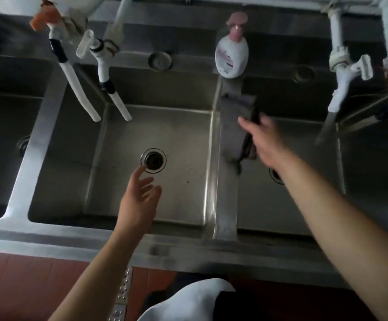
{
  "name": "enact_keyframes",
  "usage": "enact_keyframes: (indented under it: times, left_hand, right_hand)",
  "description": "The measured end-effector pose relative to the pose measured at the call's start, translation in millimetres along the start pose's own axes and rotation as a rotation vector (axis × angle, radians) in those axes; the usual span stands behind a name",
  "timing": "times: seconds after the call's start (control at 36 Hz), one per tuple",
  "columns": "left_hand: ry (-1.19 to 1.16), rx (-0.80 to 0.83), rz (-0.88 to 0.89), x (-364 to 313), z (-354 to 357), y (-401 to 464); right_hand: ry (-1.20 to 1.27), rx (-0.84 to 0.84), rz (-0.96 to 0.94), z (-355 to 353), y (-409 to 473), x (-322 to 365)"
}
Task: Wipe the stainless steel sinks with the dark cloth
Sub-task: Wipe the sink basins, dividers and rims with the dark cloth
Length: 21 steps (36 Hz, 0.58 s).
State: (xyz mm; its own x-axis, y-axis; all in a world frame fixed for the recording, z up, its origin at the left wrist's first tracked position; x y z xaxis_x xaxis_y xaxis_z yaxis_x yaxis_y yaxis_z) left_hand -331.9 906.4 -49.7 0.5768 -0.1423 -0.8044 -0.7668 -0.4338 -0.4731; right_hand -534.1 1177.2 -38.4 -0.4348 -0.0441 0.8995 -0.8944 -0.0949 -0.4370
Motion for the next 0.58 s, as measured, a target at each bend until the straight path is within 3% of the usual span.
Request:
enact_keyframes:
  times: [0.06, 0.11, 0.22, 0.28, 0.39, 0.58]
  left_hand:
    - [0.255, 0.021, -0.007, 24.5, -15.6, 2.3]
    - [0.521, 0.073, -0.044, 58.3, -26.6, 1.3]
    - [0.968, 0.19, -0.074, 121.4, -45.9, -10.3]
    - [1.095, 0.239, -0.02, 140.4, -51.6, -18.7]
    - [1.107, 0.244, 0.066, 152.0, -54.1, -27.0]
    - [0.965, 0.256, 0.096, 156.9, -50.7, -29.9]
  right_hand:
    - [-0.467, -0.092, -0.237, -8.5, 36.4, 41.2]
    - [-0.822, -0.083, -0.309, -3.6, 69.9, 49.6]
    - [-1.188, 0.022, -0.191, 8.2, 107.6, 4.9]
    - [-1.242, -0.042, -0.207, 12.5, 106.9, -6.6]
    - [-1.265, -0.111, -0.227, 19.0, 74.4, -31.3]
    - [-1.505, -0.019, -0.161, 27.6, -48.3, -81.7]
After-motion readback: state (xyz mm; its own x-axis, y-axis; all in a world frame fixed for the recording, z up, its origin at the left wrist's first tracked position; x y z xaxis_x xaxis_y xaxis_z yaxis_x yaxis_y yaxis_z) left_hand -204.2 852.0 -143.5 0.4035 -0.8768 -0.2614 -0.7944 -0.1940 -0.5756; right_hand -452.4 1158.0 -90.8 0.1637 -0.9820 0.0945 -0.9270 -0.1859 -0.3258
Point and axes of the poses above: each hand's wrist, its own y-axis towards the middle knuckle, its own z-axis out of the palm, x = y × z, the point moved 10 cm from there along y, towards the middle knuckle, and after that the axes turned 1 degree about -y, right-handed, at the moved point
